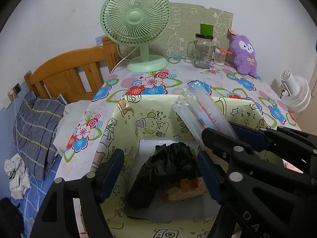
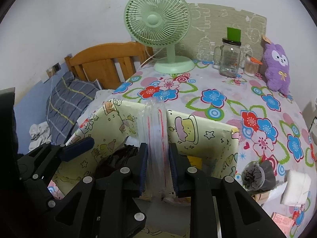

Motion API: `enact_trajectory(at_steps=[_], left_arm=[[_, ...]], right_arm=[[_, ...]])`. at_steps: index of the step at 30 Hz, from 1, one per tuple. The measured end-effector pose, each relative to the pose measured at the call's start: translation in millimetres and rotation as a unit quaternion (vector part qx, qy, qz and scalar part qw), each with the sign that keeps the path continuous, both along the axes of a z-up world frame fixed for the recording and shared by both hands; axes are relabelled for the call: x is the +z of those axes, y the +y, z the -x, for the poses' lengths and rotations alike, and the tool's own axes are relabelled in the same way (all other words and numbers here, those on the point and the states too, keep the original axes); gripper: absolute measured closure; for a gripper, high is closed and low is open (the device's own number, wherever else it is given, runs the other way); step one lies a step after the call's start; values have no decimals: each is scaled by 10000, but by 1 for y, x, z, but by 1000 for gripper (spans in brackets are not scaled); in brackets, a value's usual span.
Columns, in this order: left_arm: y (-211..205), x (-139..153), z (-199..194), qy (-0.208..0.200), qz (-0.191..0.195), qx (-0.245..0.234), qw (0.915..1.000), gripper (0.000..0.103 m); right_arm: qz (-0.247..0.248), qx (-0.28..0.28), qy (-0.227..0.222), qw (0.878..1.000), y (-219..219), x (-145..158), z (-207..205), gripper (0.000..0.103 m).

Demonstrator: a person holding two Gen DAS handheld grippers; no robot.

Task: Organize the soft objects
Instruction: 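Release the black bag with the left tool while the right tool releases the tube bag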

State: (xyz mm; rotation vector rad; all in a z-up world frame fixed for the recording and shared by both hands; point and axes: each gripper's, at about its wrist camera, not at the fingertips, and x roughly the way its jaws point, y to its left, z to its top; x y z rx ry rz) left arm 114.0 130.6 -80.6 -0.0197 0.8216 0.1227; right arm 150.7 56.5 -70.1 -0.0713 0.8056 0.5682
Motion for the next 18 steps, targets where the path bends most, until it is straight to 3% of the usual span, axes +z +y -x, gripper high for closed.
enact_trajectory(at_steps=[4, 10, 18], left_arm=[[0, 2, 2, -15, 42, -18, 10000, 22], [-4, 5, 4, -73, 20, -23, 10000, 19], [-14, 13, 8, -296, -93, -84, 9995, 16]], right_arm=[[-17, -16, 69, 10000, -1, 0, -3, 41], [-28, -105, 31, 9999, -5, 3, -2, 28], [-39, -287, -102, 9995, -18, 12, 2, 20]])
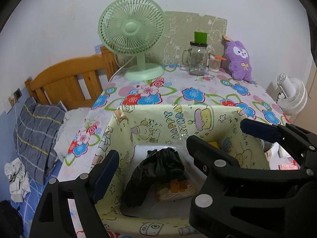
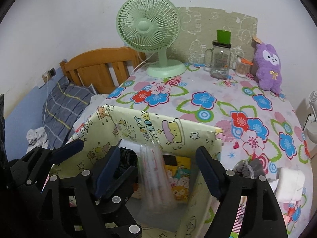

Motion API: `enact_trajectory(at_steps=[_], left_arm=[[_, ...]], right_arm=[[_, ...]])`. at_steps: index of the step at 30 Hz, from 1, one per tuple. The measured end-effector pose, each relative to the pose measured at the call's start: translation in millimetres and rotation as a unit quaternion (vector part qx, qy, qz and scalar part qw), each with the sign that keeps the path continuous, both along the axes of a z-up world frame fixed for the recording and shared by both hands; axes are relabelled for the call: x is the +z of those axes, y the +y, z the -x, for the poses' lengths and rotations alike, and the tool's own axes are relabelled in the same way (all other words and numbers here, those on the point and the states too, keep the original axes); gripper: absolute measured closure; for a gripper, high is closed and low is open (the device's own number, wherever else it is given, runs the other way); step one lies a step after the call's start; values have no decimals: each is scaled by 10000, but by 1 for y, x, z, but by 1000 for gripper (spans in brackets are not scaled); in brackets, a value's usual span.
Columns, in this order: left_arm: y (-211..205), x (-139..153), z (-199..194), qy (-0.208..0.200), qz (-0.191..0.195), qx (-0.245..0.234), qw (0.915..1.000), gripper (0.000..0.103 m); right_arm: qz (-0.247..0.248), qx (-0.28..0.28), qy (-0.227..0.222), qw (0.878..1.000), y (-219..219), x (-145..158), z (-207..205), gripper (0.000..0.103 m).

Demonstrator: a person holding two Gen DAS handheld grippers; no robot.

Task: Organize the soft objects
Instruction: 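Release the black bag with the left tool while the right tool releases the tube bag, then withdraw both tools from the box toward the remaining items on the bed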

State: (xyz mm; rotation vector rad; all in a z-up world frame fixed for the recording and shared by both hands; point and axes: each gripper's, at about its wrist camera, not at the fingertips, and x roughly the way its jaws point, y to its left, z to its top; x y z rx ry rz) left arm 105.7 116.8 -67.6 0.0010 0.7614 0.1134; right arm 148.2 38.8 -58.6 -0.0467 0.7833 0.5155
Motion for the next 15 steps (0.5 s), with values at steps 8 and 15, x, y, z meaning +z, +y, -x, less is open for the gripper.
enact_trajectory(at_steps=[8, 15], left_arm=[[-12, 11, 6, -125, 37, -40, 9999, 14], [-27, 20, 11, -196, 108, -139, 9997, 14]], right_arm=[[-52, -187, -209, 9996, -18, 12, 9, 13], [-106, -410, -369, 9984, -37, 22, 19, 10]])
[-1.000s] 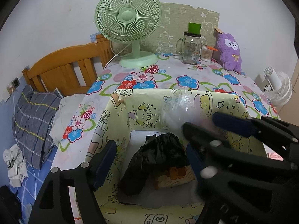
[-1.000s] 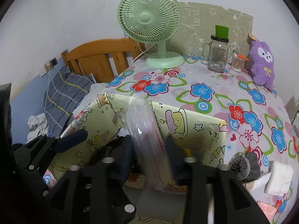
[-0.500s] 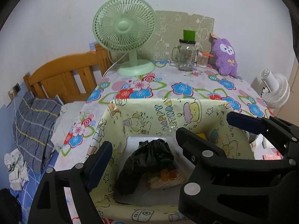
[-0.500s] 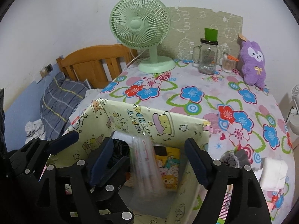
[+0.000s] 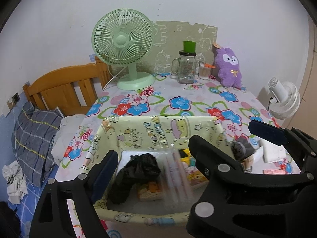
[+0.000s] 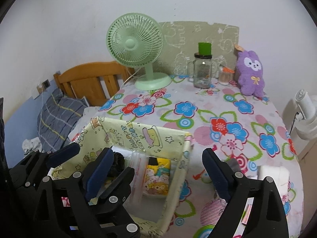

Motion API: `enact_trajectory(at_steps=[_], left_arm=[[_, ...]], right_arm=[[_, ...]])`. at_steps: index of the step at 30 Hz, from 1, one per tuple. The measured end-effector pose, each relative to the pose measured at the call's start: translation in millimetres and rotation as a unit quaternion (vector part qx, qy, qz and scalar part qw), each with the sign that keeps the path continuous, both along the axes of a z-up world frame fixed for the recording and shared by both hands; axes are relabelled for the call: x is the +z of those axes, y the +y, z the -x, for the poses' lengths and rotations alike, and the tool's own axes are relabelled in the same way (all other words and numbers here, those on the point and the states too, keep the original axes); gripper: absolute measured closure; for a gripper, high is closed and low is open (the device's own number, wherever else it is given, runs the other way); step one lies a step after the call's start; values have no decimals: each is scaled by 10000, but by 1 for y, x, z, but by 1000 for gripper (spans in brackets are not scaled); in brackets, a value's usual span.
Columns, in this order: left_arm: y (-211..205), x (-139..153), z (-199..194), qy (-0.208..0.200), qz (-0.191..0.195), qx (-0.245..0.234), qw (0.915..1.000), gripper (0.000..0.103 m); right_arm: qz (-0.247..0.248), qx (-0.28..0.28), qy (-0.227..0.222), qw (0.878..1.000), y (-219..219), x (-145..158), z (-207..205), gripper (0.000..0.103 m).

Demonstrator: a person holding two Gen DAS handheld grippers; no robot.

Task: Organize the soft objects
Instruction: 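Withdraw both tools from the box toward the remaining items on the bed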

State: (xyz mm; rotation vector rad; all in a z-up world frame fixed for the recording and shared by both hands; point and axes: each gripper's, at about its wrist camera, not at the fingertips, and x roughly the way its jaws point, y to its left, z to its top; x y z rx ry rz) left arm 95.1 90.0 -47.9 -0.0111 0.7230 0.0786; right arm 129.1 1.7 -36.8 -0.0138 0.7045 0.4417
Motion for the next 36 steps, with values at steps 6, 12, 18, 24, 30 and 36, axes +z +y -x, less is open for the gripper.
enact_trajectory(at_steps=[6, 12, 18, 24, 30, 36], left_arm=[[-14, 7, 6, -145, -48, -49, 9999, 14], [-28, 13, 11, -236, -86, -109, 9996, 14], [-41, 17, 18, -348, -62, -153, 9993, 14], [-58, 19, 23, -397, -74, -270, 9988, 14], [-76, 20, 28, -395, -109, -396, 9984, 14], [-94, 21, 36, -449, -53, -591, 9972, 13]], right_arm=[[-54, -169, -145, 9997, -15, 6, 8, 5], [-79, -286, -258, 9992, -31, 12, 16, 4], [-69, -458, -312, 9984, -48, 16, 24, 3], [-53, -548, -358, 9978, -66, 18, 34, 3], [-63, -661, -415, 9969, -85, 19, 43, 3], [-56, -739, -498, 9960, -103, 20, 52, 3]])
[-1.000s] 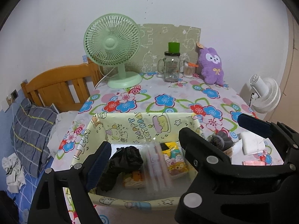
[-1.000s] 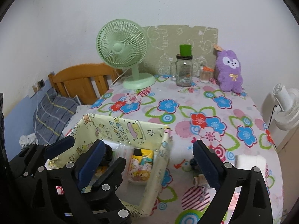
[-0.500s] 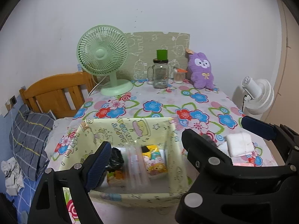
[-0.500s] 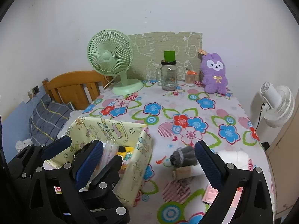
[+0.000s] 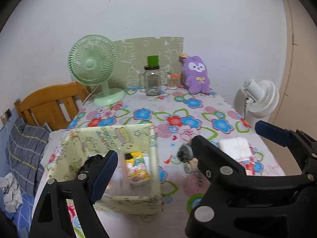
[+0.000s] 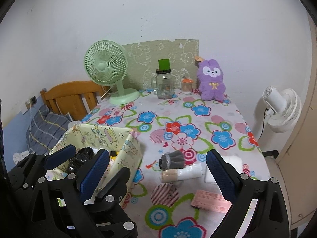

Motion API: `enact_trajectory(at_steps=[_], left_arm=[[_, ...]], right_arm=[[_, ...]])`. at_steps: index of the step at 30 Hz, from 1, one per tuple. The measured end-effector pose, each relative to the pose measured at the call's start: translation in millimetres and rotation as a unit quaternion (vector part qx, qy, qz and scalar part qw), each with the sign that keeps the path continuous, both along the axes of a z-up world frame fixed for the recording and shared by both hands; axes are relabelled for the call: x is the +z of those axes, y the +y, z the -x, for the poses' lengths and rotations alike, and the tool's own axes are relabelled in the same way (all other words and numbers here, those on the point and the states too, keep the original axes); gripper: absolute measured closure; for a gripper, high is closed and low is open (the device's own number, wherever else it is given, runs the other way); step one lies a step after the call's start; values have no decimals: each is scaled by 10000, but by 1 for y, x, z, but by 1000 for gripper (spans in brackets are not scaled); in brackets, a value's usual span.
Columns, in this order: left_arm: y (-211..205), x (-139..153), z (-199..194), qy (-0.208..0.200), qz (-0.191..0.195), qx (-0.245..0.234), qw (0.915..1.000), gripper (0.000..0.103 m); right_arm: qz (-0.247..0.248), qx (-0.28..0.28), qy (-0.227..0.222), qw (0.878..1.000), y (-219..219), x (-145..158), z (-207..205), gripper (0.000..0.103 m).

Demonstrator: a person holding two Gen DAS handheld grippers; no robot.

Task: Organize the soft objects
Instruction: 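Withdraw both tools from the box toward the remaining items on the bed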

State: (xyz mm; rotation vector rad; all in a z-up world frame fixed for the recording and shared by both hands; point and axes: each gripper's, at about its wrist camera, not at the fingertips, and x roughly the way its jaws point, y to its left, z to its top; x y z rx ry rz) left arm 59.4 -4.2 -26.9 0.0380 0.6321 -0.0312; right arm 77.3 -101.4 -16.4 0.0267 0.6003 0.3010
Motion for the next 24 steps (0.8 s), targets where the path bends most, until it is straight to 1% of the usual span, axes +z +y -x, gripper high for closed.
enact_trajectory(at_steps=[7, 12, 15, 19, 24], left_arm=[[-20, -3, 4, 83, 56, -178, 9998, 13], [-36, -4, 8, -8, -26, -305, 9995, 13], [-44, -9, 8, 34, 41, -399, 9992, 13], [-57, -17, 8, 16, 86, -668, 9977, 13], [-67, -30, 2, 134, 55, -797, 9967, 13]], right_arm=[[48, -91, 69, 9999, -20, -2, 8, 3], [99, -155, -158, 9997, -33, -4, 15, 3], [148, -245, -166, 9995, -42, -6, 17, 3], [243, -388, -181, 9988, -52, -13, 18, 3], [292, -581, -129, 9978, -63, -26, 18, 3]])
